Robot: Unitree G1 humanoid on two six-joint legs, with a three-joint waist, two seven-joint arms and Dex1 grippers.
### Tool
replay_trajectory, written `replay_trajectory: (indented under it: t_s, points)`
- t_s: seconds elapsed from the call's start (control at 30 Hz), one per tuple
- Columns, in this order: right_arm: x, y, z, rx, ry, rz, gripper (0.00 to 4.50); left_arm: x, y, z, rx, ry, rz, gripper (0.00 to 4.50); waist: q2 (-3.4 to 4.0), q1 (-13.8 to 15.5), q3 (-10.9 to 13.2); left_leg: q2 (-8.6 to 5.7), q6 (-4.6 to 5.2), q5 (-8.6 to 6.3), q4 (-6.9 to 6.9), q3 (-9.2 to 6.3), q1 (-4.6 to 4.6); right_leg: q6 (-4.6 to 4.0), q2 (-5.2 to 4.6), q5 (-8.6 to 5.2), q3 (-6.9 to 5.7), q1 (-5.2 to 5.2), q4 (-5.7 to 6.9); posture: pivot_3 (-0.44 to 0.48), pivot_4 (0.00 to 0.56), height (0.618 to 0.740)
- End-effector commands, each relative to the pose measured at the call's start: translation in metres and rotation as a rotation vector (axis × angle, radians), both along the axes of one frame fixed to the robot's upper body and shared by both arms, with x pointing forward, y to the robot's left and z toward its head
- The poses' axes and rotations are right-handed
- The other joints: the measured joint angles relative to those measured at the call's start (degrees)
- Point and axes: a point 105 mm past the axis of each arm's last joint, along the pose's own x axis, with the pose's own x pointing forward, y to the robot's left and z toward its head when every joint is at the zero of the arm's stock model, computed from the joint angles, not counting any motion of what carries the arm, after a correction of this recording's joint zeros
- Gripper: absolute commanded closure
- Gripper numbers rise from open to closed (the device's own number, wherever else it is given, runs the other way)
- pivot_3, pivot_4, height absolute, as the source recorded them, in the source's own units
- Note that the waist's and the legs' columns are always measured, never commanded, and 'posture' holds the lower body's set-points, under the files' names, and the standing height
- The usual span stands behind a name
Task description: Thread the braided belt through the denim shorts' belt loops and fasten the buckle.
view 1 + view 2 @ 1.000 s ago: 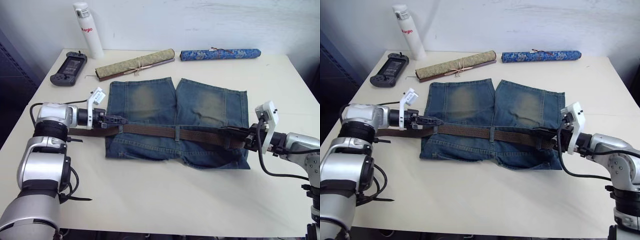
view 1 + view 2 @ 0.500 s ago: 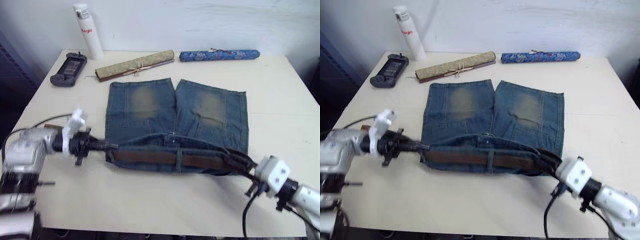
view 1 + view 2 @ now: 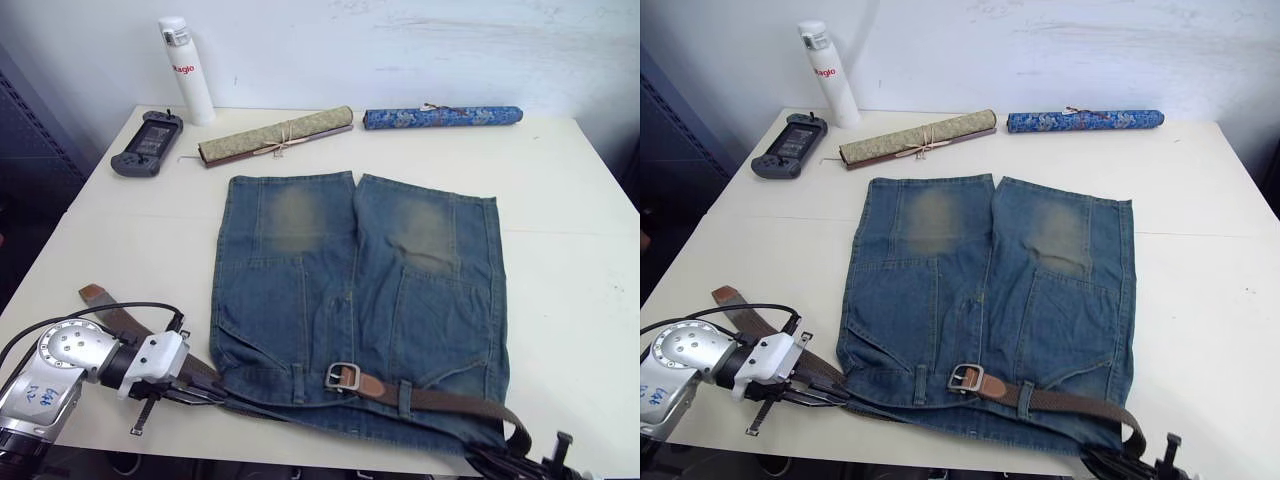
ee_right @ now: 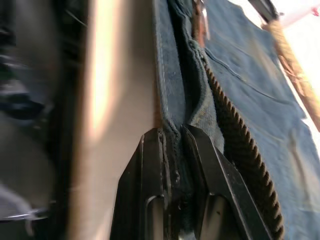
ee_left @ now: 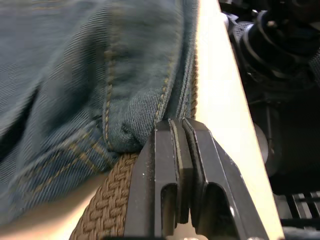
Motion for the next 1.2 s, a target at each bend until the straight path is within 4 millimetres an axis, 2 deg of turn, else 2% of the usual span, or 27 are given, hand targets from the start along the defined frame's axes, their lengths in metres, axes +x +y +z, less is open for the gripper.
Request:
replay_trajectory:
  t_s: [0.03, 0.13, 0.17, 0.2, 0.23, 0.4, 0.53, 0.6, 0.63, 0.67, 0.7, 0.77, 0.83, 0.9, 0.97, 1.07, 1.2]
  points:
    - [-0.008, -0.019, 0.006, -0.006, -0.009, -0.048, 2.20, -0.004, 0.014, 0.001, 0.021, 0.070, 0.046, 2.53, -0.04, -0.12, -0.02, 0.03, 0.00, 0.00, 0.00, 0.00, 0.00, -0.04, 0.01, -0.03, 0.00, -0.01, 0.03, 0.000, 0.150, 0.686]
    - [-0.013, -0.030, 0.007, -0.023, 0.004, -0.054, 0.70, -0.005, 0.016, 0.007, -0.010, 0.134, 0.087, 1.26, -0.02, -0.20, -0.05, 0.06, 0.04, -0.03, 0.00, 0.00, 0.10, -0.14, 0.02, -0.10, 0.02, 0.02, 0.16, 0.000, 0.150, 0.686]
    - [-0.014, -0.040, 0.009, -0.039, 0.016, -0.075, 0.19, -0.009, 0.020, 0.016, -0.039, 0.242, 0.117, 0.84, -0.01, -0.20, -0.05, 0.07, 0.13, -0.09, 0.01, 0.00, 0.15, -0.18, 0.02, -0.14, 0.02, 0.03, 0.22, 0.000, 0.150, 0.686]
    - [-0.015, -0.047, 0.010, -0.050, 0.024, -0.090, 0.00, -0.013, 0.022, 0.023, -0.062, 0.323, 0.136, 0.44, -0.03, -0.20, -0.04, 0.07, 0.14, -0.09, 0.01, 0.00, 0.20, -0.20, 0.02, -0.20, 0.01, 0.05, 0.27, 0.000, 0.150, 0.686]
    - [-0.014, -0.054, 0.012, -0.057, 0.029, -0.108, 0.00, -0.016, 0.023, 0.029, -0.079, 0.387, 0.152, 0.04, -0.06, -0.19, -0.02, 0.11, 0.17, -0.08, 0.03, 0.00, 0.21, -0.22, 0.06, -0.24, 0.01, 0.05, 0.32, 0.000, 0.150, 0.686]
    - [0.000, -0.095, 0.022, -0.111, 0.028, -0.232, 0.00, -0.035, 0.029, 0.069, -0.171, 0.707, 0.231, 0.04, -0.51, -0.34, 0.18, 0.35, 0.00, 0.01, 0.14, -0.01, 0.21, -0.47, 0.30, -0.44, -0.01, 0.00, 0.48, 0.000, 0.150, 0.686]
    - [0.018, -0.120, 0.033, -0.140, 0.018, -0.317, 0.00, -0.028, 0.029, 0.096, -0.272, 0.729, 0.245, 0.04, -0.48, -0.28, 0.19, 0.35, 0.00, 0.00, 0.19, 0.00, 0.20, -0.52, 0.31, -0.48, 0.00, 0.02, 0.48, 0.000, 0.150, 0.686]
    - [0.045, -0.126, 0.049, -0.118, -0.048, -0.355, 0.00, -0.010, 0.030, 0.109, -0.361, 0.618, 0.237, 0.04, -0.47, -0.24, 0.19, 0.34, -0.01, 0.01, 0.21, 0.00, 0.20, -0.52, 0.32, -0.48, -0.02, 0.03, 0.49, 0.000, 0.150, 0.686]
    - [0.075, -0.130, 0.063, -0.040, -0.070, -0.448, 0.00, 0.002, 0.026, 0.115, -0.408, 0.555, 0.228, 0.04, -0.53, -0.21, 0.21, 0.35, -0.04, 0.03, 0.21, 0.00, 0.22, -0.53, 0.35, -0.49, -0.03, 0.05, 0.52, 0.000, 0.150, 0.686]
    - [0.094, -0.131, 0.072, 0.030, -0.065, -0.505, 0.00, 0.011, 0.022, 0.120, -0.439, 0.518, 0.220, 0.04, -0.55, -0.22, 0.22, 0.38, -0.07, 0.06, 0.22, -0.01, 0.23, -0.55, 0.38, -0.50, -0.05, 0.06, 0.56, 0.000, 0.150, 0.686]
    - [0.105, -0.130, 0.076, 0.079, -0.048, -0.538, 0.00, 0.016, 0.020, 0.122, -0.453, 0.504, 0.217, 0.04, -0.58, -0.23, 0.23, 0.42, -0.07, 0.09, 0.21, -0.02, 0.21, -0.55, 0.38, -0.49, -0.05, 0.06, 0.57, 0.000, 0.150, 0.686]
    - [0.144, -0.099, 0.102, 0.251, -0.007, -0.504, 0.00, 0.044, 0.004, 0.118, -0.460, 0.387, 0.264, 0.04, -0.42, -0.23, 0.22, 0.42, -0.07, 0.08, 0.26, -0.04, 0.15, -0.56, 0.37, -0.50, -0.02, -0.06, 0.65, 0.000, 0.150, 0.686]
    - [0.166, -0.065, 0.119, 0.352, 0.072, -0.452, 0.00, 0.066, -0.013, 0.107, -0.416, 0.297, 0.310, 0.04, -0.10, -0.26, 0.19, 0.43, -0.06, 0.07, 0.26, -0.05, 0.16, -0.55, 0.37, -0.51, -0.01, -0.07, 0.69, 0.000, 0.150, 0.686]
    - [0.173, -0.036, 0.117, 0.346, 0.208, -0.412, 0.00, 0.084, -0.027, 0.082, -0.285, 0.229, 0.394, 0.04, 0.00, -0.09, 0.14, 0.44, -0.07, 0.08, 0.25, -0.05, 0.03, -0.51, 0.37, -0.49, -0.03, -0.21, 0.69, 0.000, 0.150, 0.686]
    - [0.172, -0.013, 0.112, 0.308, 0.325, -0.385, 0.00, 0.094, -0.038, 0.070, -0.215, 0.171, 0.435, 0.04, -0.02, 0.07, 0.15, 0.48, -0.17, 0.18, 0.20, -0.15, -0.08, -0.54, 0.42, -0.57, -0.22, -0.24, 0.67, 0.000, 0.150, 0.686]
    - [0.173, 0.017, 0.105, 0.261, 0.431, -0.358, 0.00, 0.111, -0.056, 0.068, -0.173, 0.080, 0.462, 0.04, -0.09, 0.64, 0.18, 0.52, -0.11, 0.20, 0.28, -0.38, -0.43, -0.52, 0.46, -0.57, -0.46, -0.35, 0.51, 0.000, 0.150, 0.686]
    - [0.187, 0.032, 0.096, 0.221, 0.512, -0.376, 0.00, 0.145, -0.072, 0.072, -0.108, -0.123, 0.493, 0.04, -0.13, 1.14, 0.20, 0.40, 0.07, 0.25, 0.70, -0.36, -0.95, -0.13, 0.41, -0.33, -0.44, -0.64, 0.43, 0.000, 0.150, 0.686]
